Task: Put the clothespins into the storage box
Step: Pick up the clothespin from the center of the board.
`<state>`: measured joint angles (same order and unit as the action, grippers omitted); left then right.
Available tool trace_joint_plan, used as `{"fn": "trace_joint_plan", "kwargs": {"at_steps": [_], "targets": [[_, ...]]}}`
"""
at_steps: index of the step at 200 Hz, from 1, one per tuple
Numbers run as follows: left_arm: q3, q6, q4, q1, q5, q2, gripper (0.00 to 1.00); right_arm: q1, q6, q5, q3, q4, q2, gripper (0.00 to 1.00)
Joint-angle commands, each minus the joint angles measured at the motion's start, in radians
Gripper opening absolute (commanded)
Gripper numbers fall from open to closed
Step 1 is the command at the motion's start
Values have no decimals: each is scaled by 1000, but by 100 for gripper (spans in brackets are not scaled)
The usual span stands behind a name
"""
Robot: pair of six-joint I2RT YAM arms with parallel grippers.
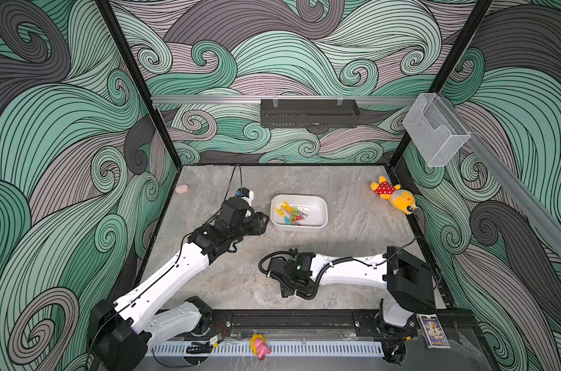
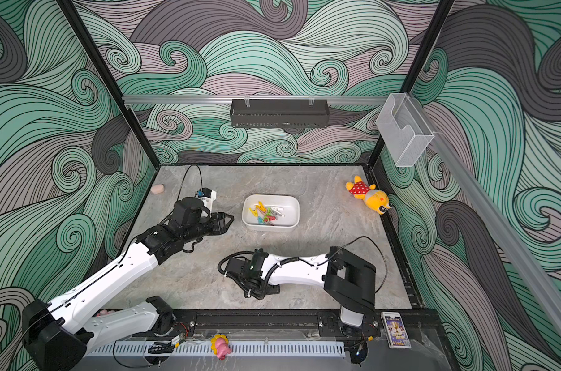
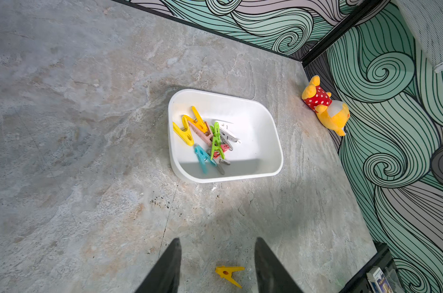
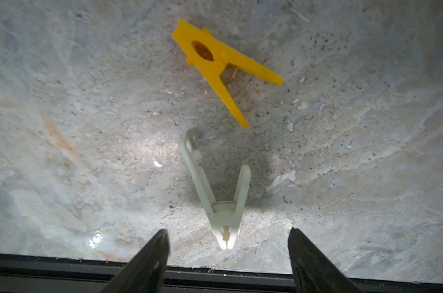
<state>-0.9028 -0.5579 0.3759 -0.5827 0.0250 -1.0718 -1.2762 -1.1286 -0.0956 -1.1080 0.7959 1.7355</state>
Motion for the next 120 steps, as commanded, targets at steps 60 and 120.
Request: {"fn": "trace_joint_plan", "kwargs": {"at_steps": [60, 120], "targets": [[-8, 10, 27, 3, -27, 4, 49, 26, 37, 33, 23, -58, 36, 57], [-11, 13, 27, 3, -33, -11, 49, 28, 60, 54, 14, -65, 65, 50]]}}
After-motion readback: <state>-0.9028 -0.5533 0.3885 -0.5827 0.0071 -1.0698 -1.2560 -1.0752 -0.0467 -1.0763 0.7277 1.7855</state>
